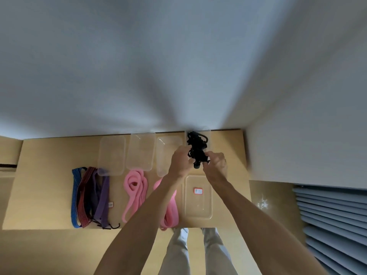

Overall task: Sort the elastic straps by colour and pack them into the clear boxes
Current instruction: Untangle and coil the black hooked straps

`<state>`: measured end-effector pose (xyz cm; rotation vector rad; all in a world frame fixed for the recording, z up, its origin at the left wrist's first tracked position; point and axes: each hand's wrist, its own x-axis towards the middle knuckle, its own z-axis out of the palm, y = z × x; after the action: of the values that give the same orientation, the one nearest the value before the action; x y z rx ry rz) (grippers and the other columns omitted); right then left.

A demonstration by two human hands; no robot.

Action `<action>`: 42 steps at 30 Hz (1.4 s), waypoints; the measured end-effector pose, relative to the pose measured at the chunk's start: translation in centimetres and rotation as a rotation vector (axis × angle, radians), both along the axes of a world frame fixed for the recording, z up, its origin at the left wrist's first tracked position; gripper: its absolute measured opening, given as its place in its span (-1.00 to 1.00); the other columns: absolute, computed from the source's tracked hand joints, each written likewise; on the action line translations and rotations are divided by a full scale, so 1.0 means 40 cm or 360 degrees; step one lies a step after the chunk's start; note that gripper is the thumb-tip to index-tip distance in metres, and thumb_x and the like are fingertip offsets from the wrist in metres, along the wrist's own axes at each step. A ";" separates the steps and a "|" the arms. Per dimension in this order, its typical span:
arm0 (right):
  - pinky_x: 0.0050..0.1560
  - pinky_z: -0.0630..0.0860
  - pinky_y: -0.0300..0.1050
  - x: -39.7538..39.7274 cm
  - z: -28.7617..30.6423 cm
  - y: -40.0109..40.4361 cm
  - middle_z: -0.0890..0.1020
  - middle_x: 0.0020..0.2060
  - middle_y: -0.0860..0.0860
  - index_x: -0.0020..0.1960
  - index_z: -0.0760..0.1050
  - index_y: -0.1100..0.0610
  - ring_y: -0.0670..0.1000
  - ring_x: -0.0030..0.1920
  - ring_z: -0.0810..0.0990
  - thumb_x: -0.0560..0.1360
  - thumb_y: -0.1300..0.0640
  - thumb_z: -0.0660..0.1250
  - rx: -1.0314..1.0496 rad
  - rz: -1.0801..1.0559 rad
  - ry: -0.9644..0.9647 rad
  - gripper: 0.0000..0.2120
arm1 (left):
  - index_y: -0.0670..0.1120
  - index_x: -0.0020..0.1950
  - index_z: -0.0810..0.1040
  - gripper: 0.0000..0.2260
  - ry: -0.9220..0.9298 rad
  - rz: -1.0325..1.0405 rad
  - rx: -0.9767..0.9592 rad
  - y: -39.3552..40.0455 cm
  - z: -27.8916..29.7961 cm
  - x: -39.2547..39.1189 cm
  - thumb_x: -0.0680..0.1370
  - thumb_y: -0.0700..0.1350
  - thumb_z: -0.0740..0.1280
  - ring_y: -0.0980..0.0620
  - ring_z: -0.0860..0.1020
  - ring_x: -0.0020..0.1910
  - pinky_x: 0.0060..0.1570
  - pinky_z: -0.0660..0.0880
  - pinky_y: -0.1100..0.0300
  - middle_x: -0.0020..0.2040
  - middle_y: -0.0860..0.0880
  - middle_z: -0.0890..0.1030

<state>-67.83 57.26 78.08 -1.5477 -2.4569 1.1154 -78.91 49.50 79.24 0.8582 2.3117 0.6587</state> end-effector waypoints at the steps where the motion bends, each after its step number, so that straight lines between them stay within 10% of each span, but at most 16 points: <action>1: -0.02 0.51 -0.01 0.001 -0.006 -0.001 0.57 -0.08 0.12 0.10 0.65 0.16 0.21 0.02 0.55 0.45 0.37 0.35 0.0024 0.0004 -0.0007 -0.72 | -0.23 0.15 0.61 -0.74 0.0031 -0.0031 -0.0016 0.003 -0.006 -0.001 0.46 -0.31 0.41 -0.16 0.56 0.03 0.01 0.43 0.14 0.03 -0.18 0.61; 8: 0.02 0.44 0.06 -0.019 -0.036 -0.002 0.69 -0.05 0.09 -0.22 0.66 0.26 0.21 0.11 0.52 0.39 0.36 0.39 0.0278 0.0326 -0.0122 -0.92 | -0.16 0.17 0.56 -0.74 0.0375 -0.0234 -0.0255 0.012 -0.041 -0.002 0.48 -0.27 0.33 -0.16 0.50 0.11 0.03 0.48 0.00 0.13 -0.10 0.58; 20: 0.50 0.01 0.14 -0.067 -0.089 0.027 0.68 -0.04 0.02 -0.09 0.62 0.14 0.17 0.38 0.38 0.45 0.21 0.44 0.0307 0.0434 -0.0357 -0.95 | -0.12 0.17 0.58 -0.78 0.0542 -0.0261 -0.0433 0.039 -0.091 -0.018 0.53 -0.18 0.35 -0.14 0.50 0.11 0.05 0.39 0.04 0.16 -0.13 0.52; 28: 0.11 0.55 0.21 -0.017 -0.073 0.021 0.67 -0.02 0.19 -0.25 0.66 0.27 0.27 0.06 0.61 0.26 0.44 0.51 0.0478 0.0307 0.0108 -0.87 | -0.21 0.09 0.61 -0.78 0.0471 -0.0227 -0.0084 0.001 -0.072 -0.007 0.46 -0.32 0.32 -0.22 0.56 0.02 -0.09 0.58 -0.07 0.09 -0.19 0.57; 36: 0.36 0.38 0.16 -0.057 -0.068 0.028 0.44 0.42 0.23 0.24 0.54 0.30 0.27 0.46 0.36 0.35 0.41 0.34 0.0384 0.0403 0.0103 -0.55 | -0.26 0.38 0.49 -0.44 0.0522 -0.0407 -0.0001 0.055 -0.072 -0.039 0.40 -0.19 0.50 -0.31 0.39 0.43 0.28 0.49 -0.10 0.50 -0.31 0.34; 42: 0.46 0.19 -0.01 -0.082 -0.099 0.036 0.35 0.47 -0.01 0.46 0.39 0.11 0.12 0.60 0.04 0.49 0.15 0.37 0.0260 0.0596 -0.0214 -0.46 | -0.20 0.54 0.27 -0.50 0.0521 -0.0592 -0.0086 0.104 -0.115 -0.058 0.61 -0.18 0.26 -0.09 0.15 0.59 0.53 0.14 0.07 0.61 -0.16 0.16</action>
<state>-71.12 58.69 74.11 -1.1853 -2.9290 0.8385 -81.21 53.65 74.66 1.4113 2.3384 0.3097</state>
